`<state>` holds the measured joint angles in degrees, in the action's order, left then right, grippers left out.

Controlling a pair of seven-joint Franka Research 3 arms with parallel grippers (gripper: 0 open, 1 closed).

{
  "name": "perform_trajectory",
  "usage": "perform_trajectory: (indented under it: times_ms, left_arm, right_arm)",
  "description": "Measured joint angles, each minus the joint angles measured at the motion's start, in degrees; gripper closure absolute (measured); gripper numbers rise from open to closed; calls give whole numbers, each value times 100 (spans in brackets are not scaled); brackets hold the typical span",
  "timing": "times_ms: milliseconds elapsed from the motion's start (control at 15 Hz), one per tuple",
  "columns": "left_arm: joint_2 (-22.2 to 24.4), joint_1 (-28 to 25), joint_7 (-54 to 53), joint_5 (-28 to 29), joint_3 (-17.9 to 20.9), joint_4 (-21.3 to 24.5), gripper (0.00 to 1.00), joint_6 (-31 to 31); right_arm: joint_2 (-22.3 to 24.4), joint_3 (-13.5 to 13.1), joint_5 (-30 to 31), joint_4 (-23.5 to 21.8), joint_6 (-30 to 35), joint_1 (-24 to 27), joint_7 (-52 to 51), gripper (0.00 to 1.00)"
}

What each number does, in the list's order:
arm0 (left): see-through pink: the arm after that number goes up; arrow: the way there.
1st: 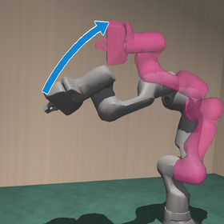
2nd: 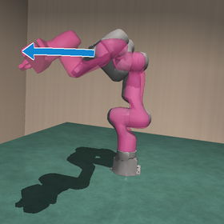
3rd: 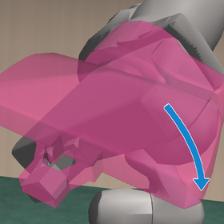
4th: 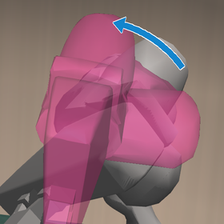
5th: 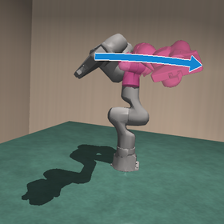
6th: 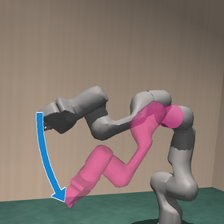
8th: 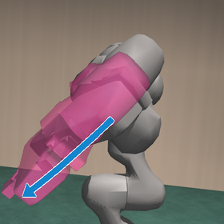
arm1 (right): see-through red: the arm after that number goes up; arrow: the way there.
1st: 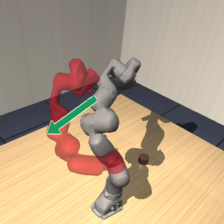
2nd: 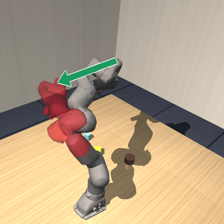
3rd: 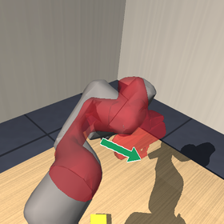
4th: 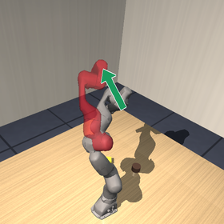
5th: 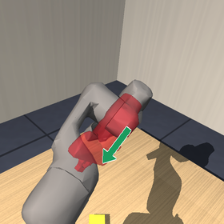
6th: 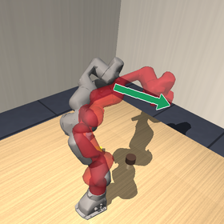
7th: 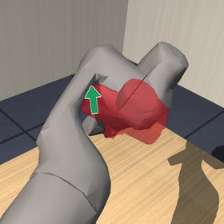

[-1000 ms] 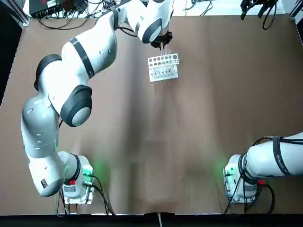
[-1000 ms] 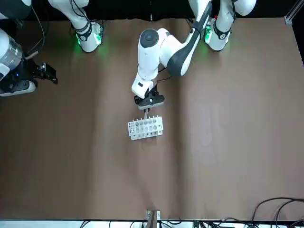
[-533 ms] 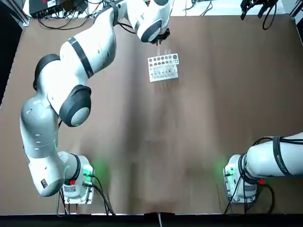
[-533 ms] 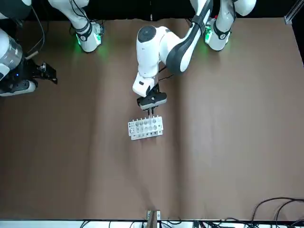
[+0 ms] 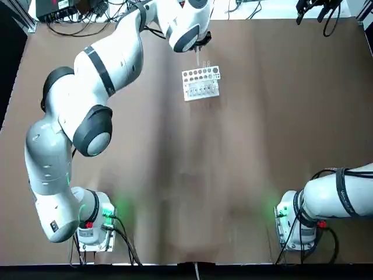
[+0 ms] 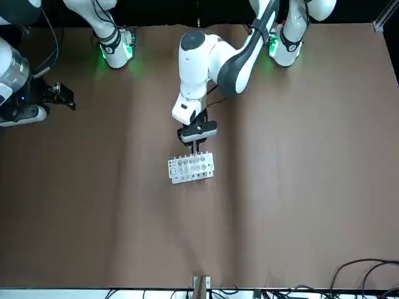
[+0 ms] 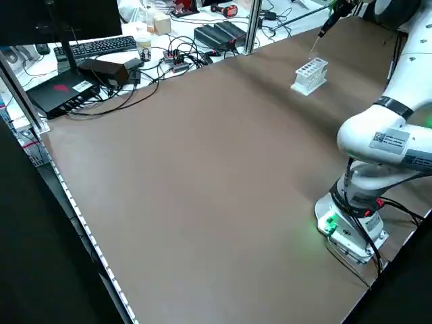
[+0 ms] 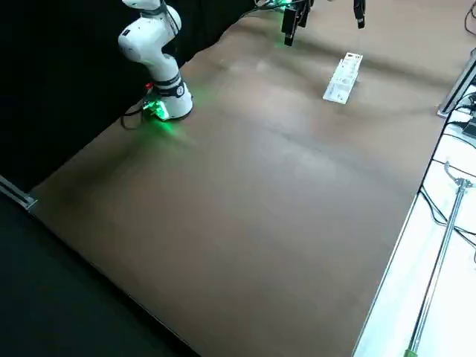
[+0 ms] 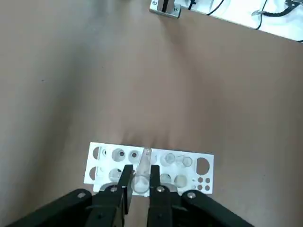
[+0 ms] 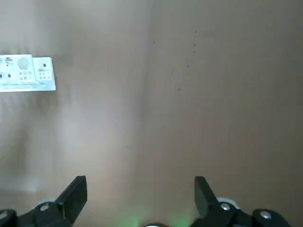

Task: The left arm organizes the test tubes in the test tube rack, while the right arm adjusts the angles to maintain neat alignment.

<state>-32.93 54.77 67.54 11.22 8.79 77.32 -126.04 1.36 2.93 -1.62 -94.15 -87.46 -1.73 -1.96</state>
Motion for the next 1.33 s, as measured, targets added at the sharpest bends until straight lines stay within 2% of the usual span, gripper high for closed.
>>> perform_trajectory:
  times_ms: [1333]
  left_arm:
    - [-276, 63, -1, 8, -9, 15, 81, -278]
  right_arm:
    - [9, -26, 0, 1, 75, 1, 0, 0]
